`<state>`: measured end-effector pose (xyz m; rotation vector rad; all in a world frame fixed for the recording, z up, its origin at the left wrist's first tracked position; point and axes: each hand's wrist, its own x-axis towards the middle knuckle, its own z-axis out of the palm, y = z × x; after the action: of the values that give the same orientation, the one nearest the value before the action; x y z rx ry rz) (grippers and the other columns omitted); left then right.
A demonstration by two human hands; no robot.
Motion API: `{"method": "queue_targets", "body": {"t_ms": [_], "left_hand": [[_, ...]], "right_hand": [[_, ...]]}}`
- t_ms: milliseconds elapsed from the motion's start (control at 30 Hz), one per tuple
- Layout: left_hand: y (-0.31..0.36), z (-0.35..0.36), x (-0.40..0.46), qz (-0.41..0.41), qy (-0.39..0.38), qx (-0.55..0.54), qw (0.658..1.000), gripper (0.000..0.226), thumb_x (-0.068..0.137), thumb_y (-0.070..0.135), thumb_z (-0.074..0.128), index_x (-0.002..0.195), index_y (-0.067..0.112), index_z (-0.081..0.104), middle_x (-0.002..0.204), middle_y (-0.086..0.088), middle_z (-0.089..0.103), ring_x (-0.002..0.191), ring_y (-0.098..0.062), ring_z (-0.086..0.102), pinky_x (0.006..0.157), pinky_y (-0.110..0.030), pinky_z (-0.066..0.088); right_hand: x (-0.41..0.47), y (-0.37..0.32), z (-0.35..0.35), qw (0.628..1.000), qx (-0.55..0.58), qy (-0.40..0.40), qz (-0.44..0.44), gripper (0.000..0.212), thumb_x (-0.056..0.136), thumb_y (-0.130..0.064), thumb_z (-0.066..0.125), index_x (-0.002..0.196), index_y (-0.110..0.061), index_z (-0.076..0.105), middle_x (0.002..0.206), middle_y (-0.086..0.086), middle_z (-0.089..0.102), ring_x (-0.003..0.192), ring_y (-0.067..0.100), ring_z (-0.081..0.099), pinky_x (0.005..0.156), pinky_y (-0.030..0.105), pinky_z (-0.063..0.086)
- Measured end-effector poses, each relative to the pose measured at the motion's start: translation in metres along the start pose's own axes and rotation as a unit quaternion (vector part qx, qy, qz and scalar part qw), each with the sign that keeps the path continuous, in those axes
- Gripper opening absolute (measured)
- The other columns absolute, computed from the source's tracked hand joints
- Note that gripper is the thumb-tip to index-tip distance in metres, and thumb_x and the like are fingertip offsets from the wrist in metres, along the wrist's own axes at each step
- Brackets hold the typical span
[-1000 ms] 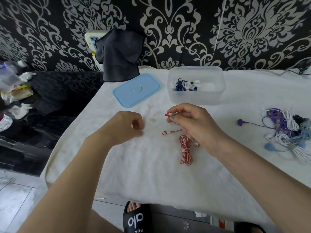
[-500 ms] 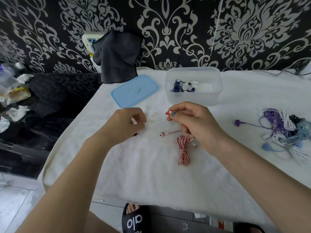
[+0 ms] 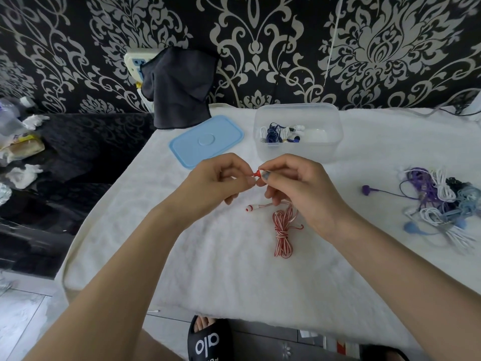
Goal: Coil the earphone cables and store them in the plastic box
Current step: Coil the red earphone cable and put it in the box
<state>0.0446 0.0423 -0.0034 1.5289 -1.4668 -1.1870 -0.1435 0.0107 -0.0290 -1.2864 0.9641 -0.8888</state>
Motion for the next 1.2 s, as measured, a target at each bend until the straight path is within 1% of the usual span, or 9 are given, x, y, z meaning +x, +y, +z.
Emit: {"method": "queue_targets", "body": {"t_ms": [133, 233, 367, 467, 567, 733, 900, 1033, 1200], "left_hand": [[-0.0015, -0.0004, 0.0031, -0.007, 0.013, 0.002, 1.000, 0.011, 0.092, 0.012, 0.073, 0.099, 0.005, 0.068, 0.084, -0.008, 0.072, 0.069, -0.012, 0.060, 0.067, -0.024, 0.053], [-0.0027, 0.0001, 0.0048, -0.005, 0.017, -0.020, 1.000, 0.012, 0.092, 0.011, 0.073, 0.099, 0.003, 0.068, 0.087, -0.020, 0.069, 0.072, -0.014, 0.060, 0.069, -0.027, 0.054], [-0.0030, 0.0011, 0.0049, -0.001, 0.018, -0.035, 0.999, 0.010, 0.092, 0.009, 0.073, 0.099, 0.004, 0.069, 0.089, -0.019, 0.071, 0.074, -0.014, 0.064, 0.073, -0.026, 0.055], [-0.0030, 0.0003, 0.0041, 0.003, 0.018, -0.043, 0.999, 0.010, 0.093, 0.001, 0.068, 0.102, 0.002, 0.070, 0.096, -0.019, 0.075, 0.084, -0.017, 0.071, 0.082, -0.028, 0.059], [-0.0042, -0.0012, 0.0042, 0.004, 0.022, -0.049, 0.999, 0.014, 0.094, -0.006, 0.063, 0.103, 0.001, 0.071, 0.094, -0.016, 0.077, 0.089, -0.018, 0.073, 0.088, -0.031, 0.060], [-0.0018, -0.0012, 0.0038, 0.008, 0.022, -0.061, 0.998, 0.010, 0.095, -0.002, 0.065, 0.098, 0.006, 0.070, 0.090, -0.012, 0.076, 0.086, -0.017, 0.072, 0.088, -0.032, 0.060], [-0.0002, -0.0032, 0.0024, 0.008, -0.005, -0.122, 0.992, 0.004, 0.094, 0.006, 0.068, 0.096, 0.009, 0.069, 0.088, -0.009, 0.073, 0.087, -0.018, 0.069, 0.085, -0.030, 0.057], [0.0014, -0.0021, 0.0009, 0.016, -0.018, -0.152, 0.988, 0.018, 0.084, 0.019, 0.073, 0.099, 0.009, 0.071, 0.096, -0.012, 0.075, 0.093, -0.020, 0.071, 0.088, -0.029, 0.056], [-0.0001, -0.0007, 0.0022, 0.040, -0.009, -0.129, 0.991, 0.010, 0.090, 0.009, 0.070, 0.099, 0.005, 0.072, 0.095, -0.012, 0.077, 0.091, -0.020, 0.072, 0.087, -0.028, 0.057]], "right_hand": [[-0.0007, -0.0016, -0.0019, 1.000, -0.012, 0.006, -0.016, 0.008, 0.094, -0.005, 0.064, 0.098, -0.006, 0.071, 0.078, 0.009, 0.074, 0.065, 0.016, 0.066, 0.062, 0.027, 0.053], [-0.0013, -0.0010, -0.0024, 0.999, -0.033, 0.006, -0.029, 0.006, 0.093, -0.006, 0.066, 0.096, -0.008, 0.071, 0.075, 0.003, 0.069, 0.067, 0.020, 0.070, 0.066, 0.030, 0.058], [-0.0009, -0.0009, -0.0027, 0.999, -0.035, 0.012, -0.032, 0.008, 0.093, -0.006, 0.067, 0.096, -0.009, 0.072, 0.078, 0.005, 0.070, 0.069, 0.023, 0.071, 0.068, 0.033, 0.060], [-0.0007, -0.0016, -0.0036, 0.999, -0.032, 0.018, -0.032, 0.008, 0.093, -0.006, 0.067, 0.097, -0.010, 0.073, 0.081, 0.009, 0.072, 0.069, 0.022, 0.071, 0.068, 0.032, 0.059], [-0.0004, -0.0020, -0.0030, 0.999, -0.032, 0.020, -0.036, 0.008, 0.093, -0.006, 0.067, 0.097, -0.009, 0.074, 0.083, 0.011, 0.073, 0.070, 0.021, 0.071, 0.068, 0.031, 0.059], [-0.0011, -0.0023, -0.0028, 1.000, 0.005, 0.012, -0.024, 0.009, 0.093, -0.004, 0.066, 0.098, -0.003, 0.073, 0.077, 0.012, 0.070, 0.070, 0.016, 0.069, 0.067, 0.025, 0.056], [-0.0011, -0.0053, -0.0008, 0.993, 0.113, -0.020, 0.013, 0.012, 0.093, 0.000, 0.064, 0.090, -0.007, 0.074, 0.081, 0.015, 0.069, 0.069, 0.015, 0.067, 0.065, 0.023, 0.055], [-0.0020, -0.0080, 0.0009, 0.988, 0.151, -0.031, 0.022, 0.013, 0.093, 0.001, 0.062, 0.088, -0.005, 0.072, 0.071, 0.006, 0.070, 0.065, 0.013, 0.066, 0.063, 0.021, 0.055], [-0.0033, -0.0096, 0.0003, 0.988, 0.150, -0.035, 0.021, 0.012, 0.093, 0.002, 0.062, 0.091, -0.003, 0.072, 0.070, 0.005, 0.071, 0.065, 0.013, 0.066, 0.063, 0.020, 0.054]]}}
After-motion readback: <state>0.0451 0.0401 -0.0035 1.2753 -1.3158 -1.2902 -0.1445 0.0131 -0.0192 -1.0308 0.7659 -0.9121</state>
